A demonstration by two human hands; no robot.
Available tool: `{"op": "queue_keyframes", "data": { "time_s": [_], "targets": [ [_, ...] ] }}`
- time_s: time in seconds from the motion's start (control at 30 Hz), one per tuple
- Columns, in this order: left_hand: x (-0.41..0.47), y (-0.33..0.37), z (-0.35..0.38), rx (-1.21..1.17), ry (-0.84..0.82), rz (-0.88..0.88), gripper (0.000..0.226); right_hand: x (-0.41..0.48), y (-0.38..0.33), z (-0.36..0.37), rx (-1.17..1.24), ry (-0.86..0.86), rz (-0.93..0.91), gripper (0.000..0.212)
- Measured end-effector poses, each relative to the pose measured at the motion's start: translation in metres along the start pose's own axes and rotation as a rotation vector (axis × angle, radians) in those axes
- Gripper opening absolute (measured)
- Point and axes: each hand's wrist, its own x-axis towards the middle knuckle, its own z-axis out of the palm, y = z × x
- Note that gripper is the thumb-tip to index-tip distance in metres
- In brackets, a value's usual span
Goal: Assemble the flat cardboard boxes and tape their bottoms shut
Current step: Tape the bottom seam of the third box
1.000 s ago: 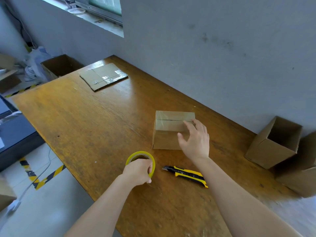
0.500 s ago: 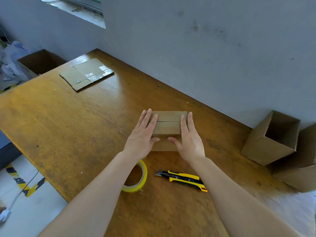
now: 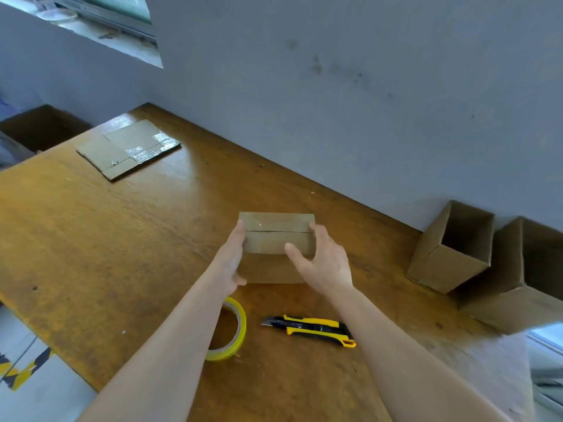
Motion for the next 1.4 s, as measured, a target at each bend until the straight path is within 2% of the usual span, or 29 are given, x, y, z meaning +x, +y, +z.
{"op": "queue_keyframes", "data": {
  "time_s": [0.03,0.07,0.2,0.37,0.4,0.5,0.57,0.6,0.67,0.73,0.9,1.03,1.1,1.17,1.3,1.4],
  "targets": [
    [0.000,-0.002,0.000,-0.008,-0.036,0.023,0.074,0.000,-0.002,-0.003,0.091,0.048,0.069,0.069],
    [0.000,-0.004,0.000,-0.032,-0.083,0.047,0.066,0.001,-0.004,-0.007,0.167,0.099,0.140,0.067],
    [-0.009,0.000,0.001,-0.084,-0.238,0.164,0.067,0.005,-0.006,-0.021,0.278,0.200,0.278,0.074],
    [-0.026,0.012,0.012,-0.157,-0.111,0.356,0.017,-0.002,0.001,-0.018,0.341,0.173,0.313,0.059],
    [-0.025,0.010,0.012,-0.116,-0.084,0.397,0.028,-0.004,0.002,-0.015,0.390,0.168,0.320,0.057],
    [-0.024,0.005,0.009,0.033,-0.119,0.431,0.102,-0.012,0.010,-0.009,0.539,0.125,0.357,0.055],
    [-0.031,-0.001,0.010,0.174,-0.169,0.423,0.129,-0.015,0.014,-0.006,0.579,0.057,0.386,0.058],
    [-0.032,-0.007,0.012,0.273,-0.167,0.435,0.134,-0.016,0.014,-0.004,0.590,0.022,0.400,0.061],
    [-0.033,-0.020,0.017,0.438,-0.137,0.464,0.132,-0.017,0.010,-0.004,0.638,-0.046,0.443,0.063],
    [-0.034,-0.026,0.021,0.496,-0.120,0.469,0.125,-0.017,0.008,-0.003,0.686,-0.082,0.486,0.058],
    [-0.038,-0.023,0.027,0.669,-0.164,0.545,0.119,-0.020,0.017,-0.003,0.684,0.044,0.464,0.040],
    [-0.043,-0.031,0.035,0.787,-0.167,0.616,0.104,-0.028,0.012,-0.007,0.789,0.172,0.507,0.064],
    [-0.047,-0.034,0.040,0.763,-0.153,0.619,0.088,-0.032,0.013,-0.012,0.796,0.194,0.520,0.067],
    [-0.054,-0.033,0.046,0.679,-0.131,0.564,0.070,-0.036,0.016,-0.020,0.807,0.199,0.543,0.056],
    [-0.062,-0.025,0.063,0.515,-0.055,0.388,0.069,-0.044,0.023,-0.033,0.812,0.161,0.536,0.033],
    [-0.064,-0.023,0.074,0.504,-0.048,0.340,0.052,-0.053,0.031,-0.044,0.839,0.162,0.529,0.027]
  ]
}}
